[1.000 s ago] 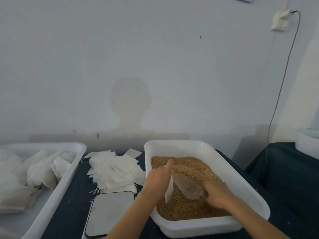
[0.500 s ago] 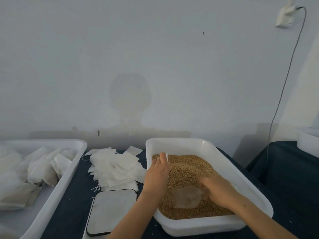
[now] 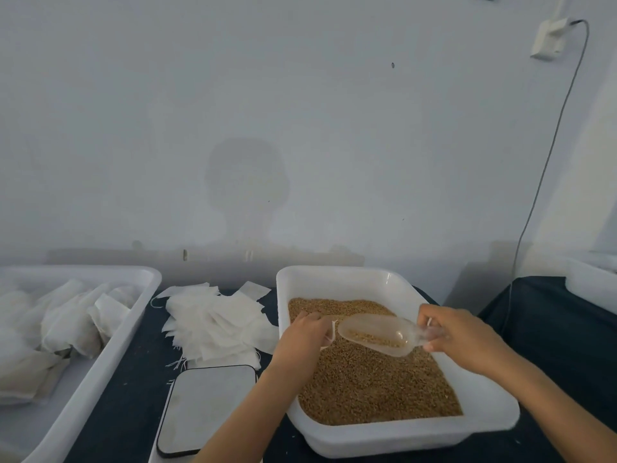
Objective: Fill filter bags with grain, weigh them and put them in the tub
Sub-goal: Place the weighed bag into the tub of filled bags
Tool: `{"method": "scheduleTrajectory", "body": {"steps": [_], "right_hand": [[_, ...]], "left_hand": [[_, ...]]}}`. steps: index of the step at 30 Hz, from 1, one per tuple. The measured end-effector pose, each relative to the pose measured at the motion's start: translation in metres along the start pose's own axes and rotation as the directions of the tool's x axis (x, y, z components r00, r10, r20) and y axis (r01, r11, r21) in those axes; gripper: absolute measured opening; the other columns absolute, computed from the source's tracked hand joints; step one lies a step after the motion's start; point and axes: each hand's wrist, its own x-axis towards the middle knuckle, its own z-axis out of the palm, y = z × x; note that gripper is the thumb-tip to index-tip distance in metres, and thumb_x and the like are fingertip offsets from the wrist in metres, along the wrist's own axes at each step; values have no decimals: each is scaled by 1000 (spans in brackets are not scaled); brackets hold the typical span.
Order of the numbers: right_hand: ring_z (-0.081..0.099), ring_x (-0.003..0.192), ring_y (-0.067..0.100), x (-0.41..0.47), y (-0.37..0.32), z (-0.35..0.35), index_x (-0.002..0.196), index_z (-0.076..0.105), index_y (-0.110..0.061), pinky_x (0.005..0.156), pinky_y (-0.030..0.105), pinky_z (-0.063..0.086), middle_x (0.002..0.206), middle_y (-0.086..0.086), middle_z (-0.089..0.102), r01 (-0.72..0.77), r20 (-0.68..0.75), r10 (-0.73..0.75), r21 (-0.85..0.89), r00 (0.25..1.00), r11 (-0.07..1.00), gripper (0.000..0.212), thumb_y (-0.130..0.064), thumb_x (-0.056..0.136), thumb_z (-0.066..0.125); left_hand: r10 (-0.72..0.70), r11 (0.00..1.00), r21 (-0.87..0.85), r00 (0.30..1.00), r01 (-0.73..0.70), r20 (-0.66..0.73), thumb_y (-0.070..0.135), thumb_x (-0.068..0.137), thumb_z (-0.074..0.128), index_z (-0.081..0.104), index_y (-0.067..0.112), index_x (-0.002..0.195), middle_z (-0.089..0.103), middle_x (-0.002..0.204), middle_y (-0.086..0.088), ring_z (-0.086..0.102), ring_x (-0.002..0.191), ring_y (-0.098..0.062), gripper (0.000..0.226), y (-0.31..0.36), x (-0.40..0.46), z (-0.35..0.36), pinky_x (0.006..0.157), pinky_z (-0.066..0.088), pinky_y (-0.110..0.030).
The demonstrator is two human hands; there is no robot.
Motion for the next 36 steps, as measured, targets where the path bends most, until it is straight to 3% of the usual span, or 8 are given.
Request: {"method": "scheduleTrajectory", "body": {"steps": [3,6,11,19,23,26,32,36], "right_hand": [[59,82,4,5,-12,-4,83,46,-33,68,24,48,88,-15,59,-19,-64,11,-130,998,991,21,-18,91,58],[52,69,3,11,-23,-8,86,42,-30,53,17,31,81,-12,56,46,-113,-81,-284,990,958,20,-15,92,54],[52,81,9,17,-38,-9,98,47,-29,77,25,33,82,-12,49,119,-183,-213,-419,960,900,19,-13,91,54],[49,95,15,20,-54,-6,116,46,-27,80,30,26,103,-8,55,110,-275,-363,-643,890,758,39,-4,87,54],[52,86,18,17,-54,-5,111,53,-24,78,31,31,95,-5,58,49,-286,-359,-719,888,693,42,-1,78,63],[55,86,16,15,-45,-2,117,51,-23,74,29,33,97,-6,59,6,-298,-261,-648,918,761,41,-8,81,63],[56,81,10,15,-27,41,124,41,-11,67,21,47,107,0,53,-89,-119,57,-281,991,955,30,-15,95,49],[53,96,15,13,-26,72,136,35,-5,84,23,48,132,10,42,-155,61,167,-166,984,974,41,-11,97,44]], "left_hand": [[18,996,-87,1000,-17,10,8,90,58,66,8,98,61,105,-3,40,92,-7,11,-2,3,0,78,34,-14],[8,989,-148,1000,-7,4,10,87,62,68,7,94,62,103,-3,40,88,-6,9,-3,3,0,71,29,-10],[11,987,-160,999,-19,-52,11,87,62,66,6,89,59,99,-3,40,86,-7,6,-2,0,0,68,28,-12],[-17,989,-146,997,6,-74,13,86,63,62,9,89,55,102,-2,46,97,-14,5,-2,0,-1,79,38,-23],[-18,989,-145,994,2,-105,12,88,61,57,11,86,52,97,0,39,88,-10,5,-2,-2,-1,74,33,-18],[-18,993,-115,991,2,-136,10,93,54,50,13,88,51,95,0,36,86,-10,7,-1,-4,-2,73,33,-21],[-116,974,-214,973,72,-201,-5,92,41,35,15,95,45,91,2,48,84,-16,21,5,-7,-7,69,42,-27],[-233,898,-428,939,107,-255,13,100,36,34,18,91,44,77,7,39,66,-4,11,6,-11,-15,52,28,-19]]}}
